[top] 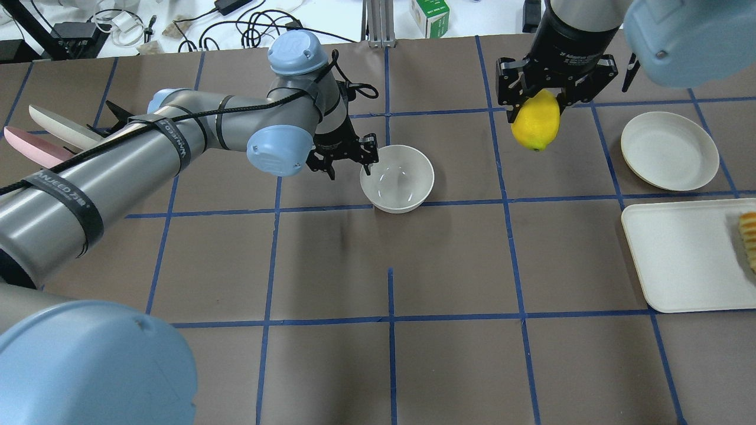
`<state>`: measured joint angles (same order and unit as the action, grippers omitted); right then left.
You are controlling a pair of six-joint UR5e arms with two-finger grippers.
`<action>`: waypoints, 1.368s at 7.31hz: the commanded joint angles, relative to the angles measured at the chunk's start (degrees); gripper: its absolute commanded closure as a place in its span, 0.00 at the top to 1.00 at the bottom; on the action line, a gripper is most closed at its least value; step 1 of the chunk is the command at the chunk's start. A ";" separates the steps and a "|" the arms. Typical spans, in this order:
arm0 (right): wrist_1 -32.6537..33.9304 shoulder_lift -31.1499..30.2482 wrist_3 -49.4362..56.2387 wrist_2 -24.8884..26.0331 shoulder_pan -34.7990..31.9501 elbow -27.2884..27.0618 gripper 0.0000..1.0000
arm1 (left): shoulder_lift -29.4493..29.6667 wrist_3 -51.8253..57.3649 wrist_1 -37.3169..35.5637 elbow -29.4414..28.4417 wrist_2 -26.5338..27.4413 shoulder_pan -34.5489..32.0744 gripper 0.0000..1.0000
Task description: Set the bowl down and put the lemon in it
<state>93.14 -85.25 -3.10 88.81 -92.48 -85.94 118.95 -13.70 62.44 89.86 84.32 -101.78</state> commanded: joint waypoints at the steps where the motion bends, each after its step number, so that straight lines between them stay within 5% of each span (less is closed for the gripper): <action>1: 0.64 0.70 -0.41 0.31 -0.41 -0.10 0.12 | -3.97 0.34 9.49 -4.67 3.93 1.67 1.00; 4: 7.98 9.11 -10.28 -0.66 -7.67 -0.45 0.12 | -11.87 6.01 23.30 -7.69 4.01 6.49 1.00; 6: 17.74 14.74 -16.83 0.31 -15.51 -0.45 0.13 | -14.52 7.90 25.18 -7.24 4.02 7.57 1.00; 10: 31.59 23.53 -17.03 -0.04 -16.59 -5.61 0.13 | -17.34 7.90 28.16 -6.28 4.28 8.61 1.00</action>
<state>118.02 -64.10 -19.95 88.96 -108.94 -88.44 102.34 -5.82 89.09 83.27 88.50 -93.77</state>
